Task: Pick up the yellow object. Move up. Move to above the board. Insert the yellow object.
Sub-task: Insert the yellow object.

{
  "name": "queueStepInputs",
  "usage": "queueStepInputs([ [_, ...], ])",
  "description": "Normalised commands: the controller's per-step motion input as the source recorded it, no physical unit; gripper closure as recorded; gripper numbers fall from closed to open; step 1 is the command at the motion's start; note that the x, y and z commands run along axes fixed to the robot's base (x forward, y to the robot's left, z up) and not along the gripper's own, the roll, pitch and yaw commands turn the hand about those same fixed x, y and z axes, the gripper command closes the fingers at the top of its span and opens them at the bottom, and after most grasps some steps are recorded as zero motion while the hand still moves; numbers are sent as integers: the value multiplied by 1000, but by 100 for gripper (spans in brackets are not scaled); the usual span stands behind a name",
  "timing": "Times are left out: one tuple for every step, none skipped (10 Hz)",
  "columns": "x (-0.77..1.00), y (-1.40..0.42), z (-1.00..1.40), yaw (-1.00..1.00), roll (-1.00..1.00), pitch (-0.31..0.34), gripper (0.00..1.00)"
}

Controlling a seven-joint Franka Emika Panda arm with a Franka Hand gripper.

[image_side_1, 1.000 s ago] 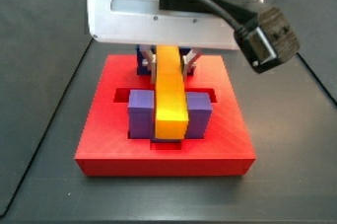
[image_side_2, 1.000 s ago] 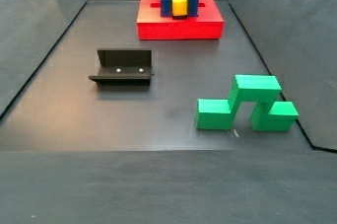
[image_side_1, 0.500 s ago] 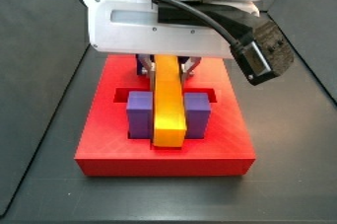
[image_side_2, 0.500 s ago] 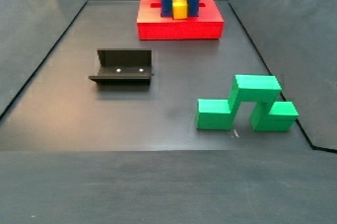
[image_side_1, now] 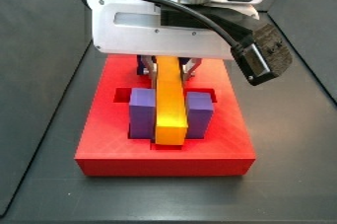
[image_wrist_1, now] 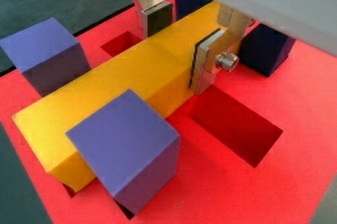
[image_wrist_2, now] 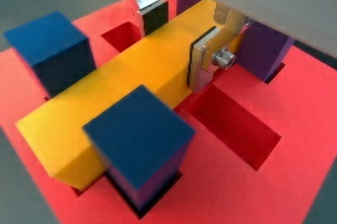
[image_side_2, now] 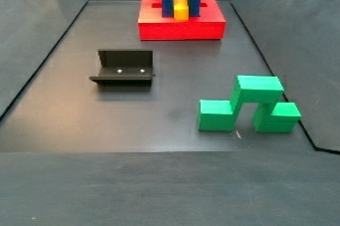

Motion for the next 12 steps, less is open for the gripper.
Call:
queueStepInputs([
  [0, 17, 0, 0, 23, 0, 100],
  [0, 0, -40, 66, 44, 0, 100],
  [-3, 0, -129, 43, 94, 0, 100],
  [-71, -6, -103, 0, 111, 6, 100],
  [0, 0, -20, -80, 126, 61, 100],
  [0, 0, 0, -74, 113, 60, 100],
  [111, -6, -9, 0, 80, 13, 100],
  [163, -57, -169, 11, 80, 0, 100],
  [91, -74, -334, 17, 124, -41, 100],
  [0, -74, -454, 40, 146, -94, 100],
  [0, -74, -420, 54, 160, -94, 100],
  [0, -43, -274, 31, 157, -37, 100],
])
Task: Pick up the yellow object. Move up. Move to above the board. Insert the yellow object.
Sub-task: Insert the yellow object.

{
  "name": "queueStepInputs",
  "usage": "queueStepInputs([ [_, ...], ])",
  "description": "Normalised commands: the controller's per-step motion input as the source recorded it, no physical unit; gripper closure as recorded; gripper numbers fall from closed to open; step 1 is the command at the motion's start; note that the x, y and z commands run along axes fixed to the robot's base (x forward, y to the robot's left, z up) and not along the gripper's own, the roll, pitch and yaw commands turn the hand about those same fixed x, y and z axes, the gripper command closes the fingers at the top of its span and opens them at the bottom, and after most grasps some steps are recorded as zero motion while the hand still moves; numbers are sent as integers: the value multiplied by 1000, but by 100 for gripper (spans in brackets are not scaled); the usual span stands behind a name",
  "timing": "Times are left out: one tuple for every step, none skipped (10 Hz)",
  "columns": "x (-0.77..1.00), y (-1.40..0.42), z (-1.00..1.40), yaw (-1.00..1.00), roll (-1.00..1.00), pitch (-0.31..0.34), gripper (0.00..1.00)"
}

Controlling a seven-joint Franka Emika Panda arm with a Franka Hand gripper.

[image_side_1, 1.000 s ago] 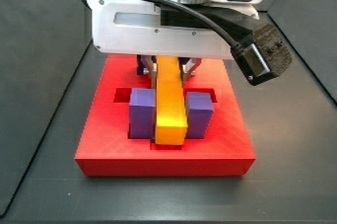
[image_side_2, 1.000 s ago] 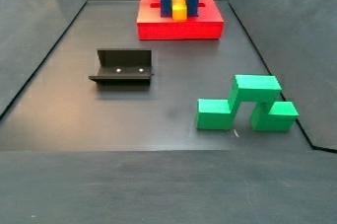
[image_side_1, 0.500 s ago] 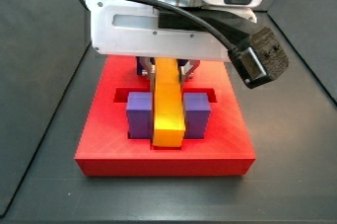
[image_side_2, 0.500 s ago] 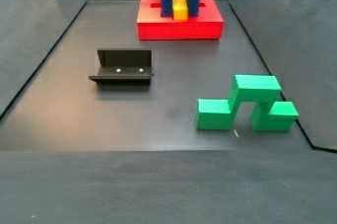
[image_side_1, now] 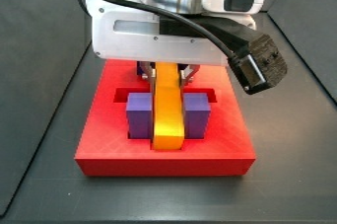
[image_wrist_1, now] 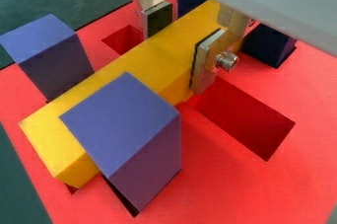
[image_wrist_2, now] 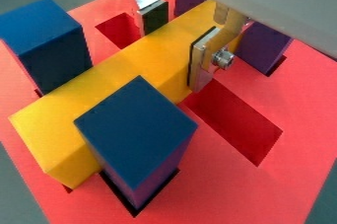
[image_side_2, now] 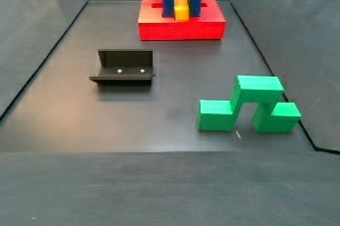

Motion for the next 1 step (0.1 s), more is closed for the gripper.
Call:
queueStepInputs([
  [0, 0, 0, 0, 0, 0, 100],
])
